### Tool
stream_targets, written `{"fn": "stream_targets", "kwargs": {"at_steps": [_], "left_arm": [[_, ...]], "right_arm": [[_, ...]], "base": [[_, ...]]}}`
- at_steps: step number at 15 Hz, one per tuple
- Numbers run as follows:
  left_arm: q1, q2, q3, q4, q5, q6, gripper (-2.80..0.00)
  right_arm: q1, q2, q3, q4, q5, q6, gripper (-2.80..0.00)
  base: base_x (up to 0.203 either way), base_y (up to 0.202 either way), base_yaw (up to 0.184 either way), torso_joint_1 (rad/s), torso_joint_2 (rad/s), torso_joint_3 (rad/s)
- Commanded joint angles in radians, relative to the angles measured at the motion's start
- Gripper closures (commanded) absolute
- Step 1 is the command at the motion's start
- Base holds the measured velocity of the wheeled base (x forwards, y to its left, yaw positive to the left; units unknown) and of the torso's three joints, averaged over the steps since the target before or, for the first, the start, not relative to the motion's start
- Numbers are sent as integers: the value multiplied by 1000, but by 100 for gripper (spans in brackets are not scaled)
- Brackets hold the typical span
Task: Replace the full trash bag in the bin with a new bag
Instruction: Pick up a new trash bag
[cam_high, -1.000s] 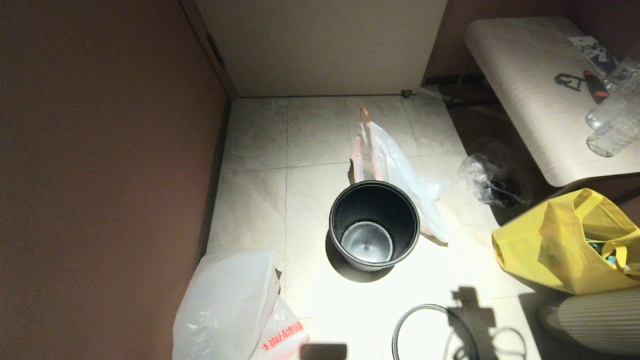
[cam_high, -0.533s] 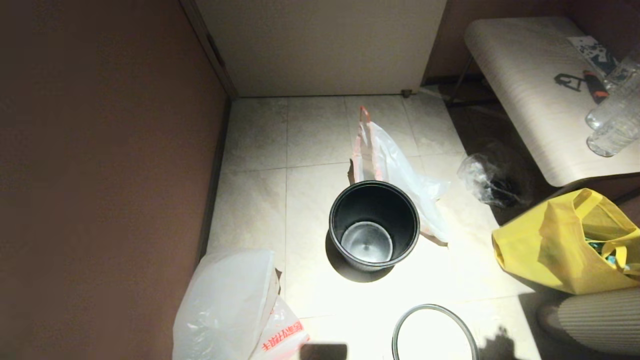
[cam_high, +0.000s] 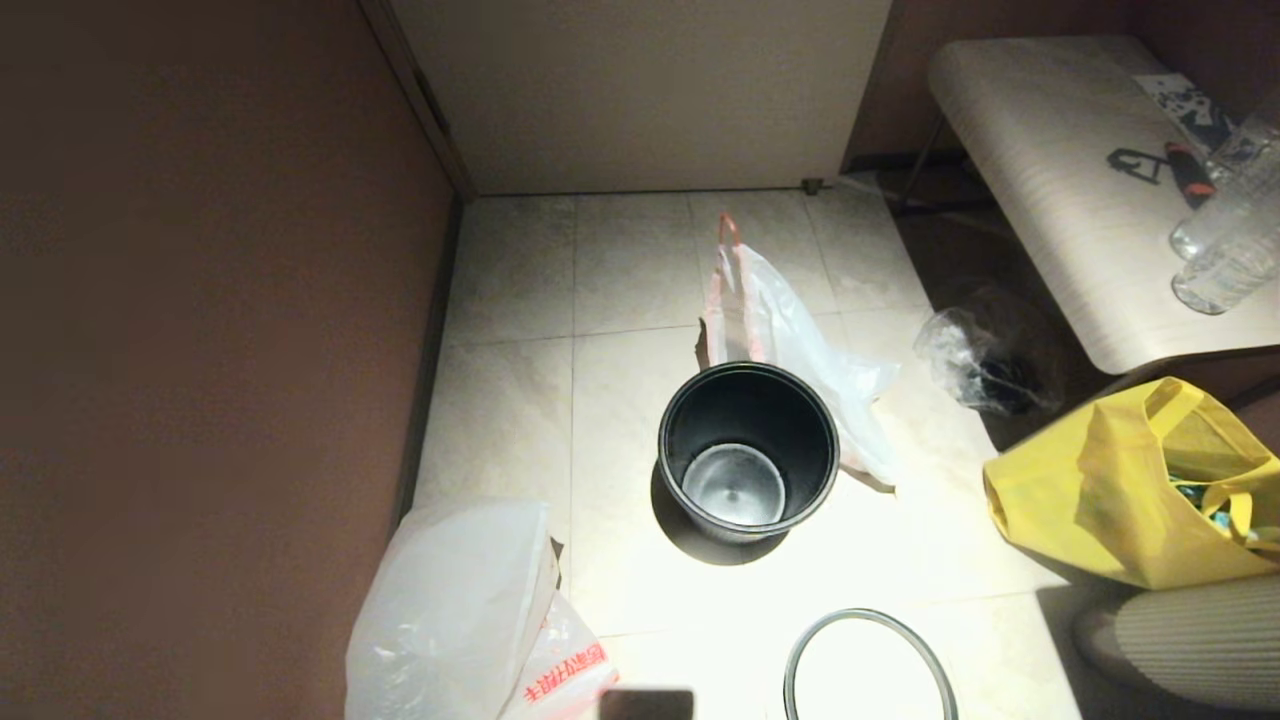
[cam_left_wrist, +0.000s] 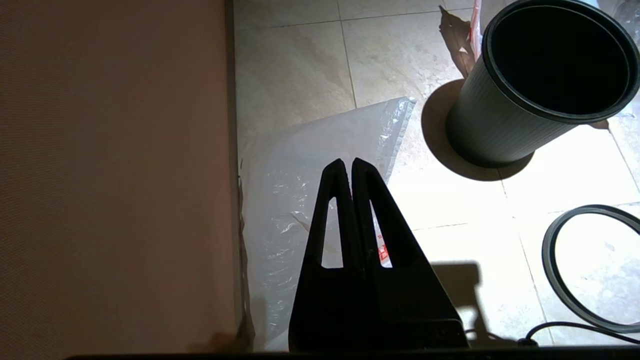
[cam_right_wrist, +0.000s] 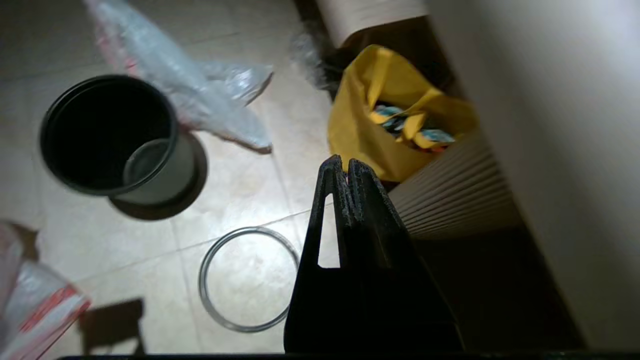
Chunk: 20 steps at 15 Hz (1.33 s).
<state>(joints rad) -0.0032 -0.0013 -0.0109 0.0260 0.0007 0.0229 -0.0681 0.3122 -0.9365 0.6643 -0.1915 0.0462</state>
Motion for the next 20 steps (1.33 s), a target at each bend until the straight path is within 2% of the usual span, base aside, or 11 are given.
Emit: {"fn": "stream_targets", "kwargs": {"at_steps": [1, 7, 9, 10, 15, 20], "left_arm": [[0, 1, 0, 0, 0, 0, 0], [0, 0, 0, 0, 1, 0, 0], [0, 0, 0, 0, 0, 0, 0], [0, 0, 0, 0, 0, 0, 0], [0, 0, 0, 0, 0, 0, 0], [0, 0, 0, 0, -1, 0, 0]], "right_arm": [[1, -34, 42, 3, 50, -1, 0], [39, 1, 170, 10, 60, -2, 0], [147, 2, 192, 15, 57, -3, 0], [165, 3, 202, 18, 56, -3, 0], [139, -31, 311, 18, 55, 11, 0], [118, -47, 338, 18, 55, 14, 0]], "base": [[0, 0, 0, 0, 0, 0], [0, 0, 0, 0, 0, 0], [0, 0, 0, 0, 0, 0], [0, 0, 0, 0, 0, 0], [0, 0, 0, 0, 0, 0], [0, 0, 0, 0, 0, 0]]}}
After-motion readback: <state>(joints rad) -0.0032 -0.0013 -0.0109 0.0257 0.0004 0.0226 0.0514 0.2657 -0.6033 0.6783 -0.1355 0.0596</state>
